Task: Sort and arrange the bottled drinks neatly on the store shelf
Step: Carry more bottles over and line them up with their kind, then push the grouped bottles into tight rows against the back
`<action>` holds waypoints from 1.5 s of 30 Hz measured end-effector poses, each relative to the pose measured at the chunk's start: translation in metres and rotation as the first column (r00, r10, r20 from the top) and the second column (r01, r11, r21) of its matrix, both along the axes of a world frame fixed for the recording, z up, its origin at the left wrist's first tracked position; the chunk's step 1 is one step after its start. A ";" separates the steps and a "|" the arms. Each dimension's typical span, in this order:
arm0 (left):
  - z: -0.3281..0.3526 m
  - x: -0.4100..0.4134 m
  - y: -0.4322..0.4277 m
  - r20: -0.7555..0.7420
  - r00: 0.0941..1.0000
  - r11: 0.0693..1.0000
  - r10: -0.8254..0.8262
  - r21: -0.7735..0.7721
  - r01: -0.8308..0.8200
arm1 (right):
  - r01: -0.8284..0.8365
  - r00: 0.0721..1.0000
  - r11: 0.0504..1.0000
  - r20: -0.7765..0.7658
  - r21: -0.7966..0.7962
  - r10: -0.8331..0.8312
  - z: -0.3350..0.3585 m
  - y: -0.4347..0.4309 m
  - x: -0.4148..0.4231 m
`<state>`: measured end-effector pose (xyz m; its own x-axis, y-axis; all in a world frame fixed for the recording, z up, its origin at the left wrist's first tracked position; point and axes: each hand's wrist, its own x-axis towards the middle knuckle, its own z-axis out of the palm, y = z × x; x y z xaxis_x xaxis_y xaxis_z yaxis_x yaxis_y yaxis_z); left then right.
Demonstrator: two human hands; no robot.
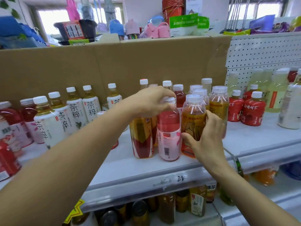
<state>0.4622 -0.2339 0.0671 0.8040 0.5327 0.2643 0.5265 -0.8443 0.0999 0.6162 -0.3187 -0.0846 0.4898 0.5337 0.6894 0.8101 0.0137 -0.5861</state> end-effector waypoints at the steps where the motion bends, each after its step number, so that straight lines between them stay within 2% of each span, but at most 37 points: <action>1: -0.003 -0.003 -0.004 0.014 1.000 1.000 -0.011 0.008 0.011 | 0.003 0.994 0.994 0.110 0.106 -0.014 0.003 -0.004 -0.007; 2: -0.006 -0.006 -0.007 0.041 0.999 1.000 -0.020 0.015 0.019 | -0.026 0.980 0.982 0.200 0.185 -0.012 0.007 -0.007 -0.015; 4: -0.014 -0.012 -0.014 0.107 0.994 0.999 -0.038 0.026 0.036 | -0.184 0.958 0.967 0.252 0.176 0.136 0.014 -0.010 -0.028; 5: -0.017 -0.015 -0.018 0.142 0.989 0.998 -0.053 0.028 0.049 | -0.290 0.946 0.951 0.180 0.109 0.268 0.018 -0.010 -0.035; 7: -0.024 -0.022 -0.027 0.219 0.972 0.996 -0.089 0.030 0.084 | -0.450 0.891 0.893 -0.066 -0.009 0.448 0.023 -0.009 -0.045; 8: -0.028 -0.025 -0.032 0.261 0.960 0.995 -0.104 0.029 0.100 | -0.489 0.864 0.872 -0.155 -0.028 0.479 0.023 -0.009 -0.047; 10: -0.039 -0.031 -0.041 0.360 0.924 0.991 -0.128 0.020 0.130 | -0.512 0.835 0.859 -0.230 0.007 0.499 0.020 -0.008 -0.050; 12: -0.054 -0.038 -0.047 0.533 0.836 0.989 -0.129 0.011 0.146 | -0.506 0.828 0.861 -0.249 0.051 0.502 0.018 -0.009 -0.052; 13: -0.064 -0.042 -0.048 0.639 0.763 0.992 -0.098 0.005 0.123 | -0.491 0.832 0.869 -0.262 0.064 0.489 0.016 -0.010 -0.053; 15: -0.085 -0.051 -0.043 0.788 0.613 0.996 0.060 -0.084 0.011 | -0.448 0.837 0.888 -0.300 0.104 0.458 0.015 -0.013 -0.051; 16: -0.096 -0.054 -0.038 0.793 0.585 0.982 0.171 -0.186 -0.035 | -0.437 0.835 0.891 -0.313 0.121 0.452 0.015 -0.016 -0.050; 18: -0.114 -0.056 -0.026 0.694 0.625 0.907 0.359 -0.416 -0.060 | -0.441 0.828 0.887 -0.320 0.138 0.461 0.017 -0.022 -0.048; 19: -0.122 -0.053 -0.020 0.641 0.653 0.869 0.404 -0.493 -0.054 | -0.444 0.826 0.886 -0.322 0.136 0.463 0.017 -0.025 -0.047; 21: -0.130 -0.045 -0.013 0.584 0.683 0.836 0.438 -0.545 -0.070 | -0.438 0.828 0.889 -0.325 0.135 0.457 0.018 -0.031 -0.046; 26: -0.136 -0.026 -0.014 0.579 0.695 0.838 0.427 -0.542 -0.063 | -0.385 0.822 0.895 -0.357 0.228 0.444 0.018 -0.044 -0.035; 32: -0.141 0.009 -0.027 0.614 0.663 0.851 0.429 -0.520 -0.069 | -0.408 0.787 0.877 -0.390 0.253 0.478 0.022 -0.065 0.002; 35: -0.145 0.031 -0.032 0.647 0.600 0.848 0.471 -0.520 -0.106 | -0.445 0.758 0.859 -0.406 0.252 0.511 0.022 -0.074 0.035; 37: -0.147 0.050 -0.040 0.682 0.516 0.839 0.519 -0.521 -0.155 | -0.482 0.735 0.842 -0.412 0.240 0.538 0.023 -0.082 0.062; 39: -0.146 0.073 -0.056 0.759 0.409 0.862 0.508 -0.445 -0.245 | -0.507 0.731 0.836 -0.408 0.210 0.547 0.027 -0.092 0.091; 41: -0.140 0.102 -0.077 0.863 0.334 0.905 0.378 -0.268 -0.330 | -0.519 0.732 0.833 -0.403 0.191 0.548 0.029 -0.102 0.123; 43: -0.134 0.136 -0.099 0.911 0.361 0.932 0.201 -0.065 -0.356 | -0.513 0.728 0.835 -0.414 0.198 0.546 0.029 -0.113 0.157; 45: -0.134 0.172 -0.116 0.901 0.425 0.966 0.090 0.025 -0.256 | -0.505 0.735 0.844 -0.421 0.183 0.531 0.027 -0.125 0.190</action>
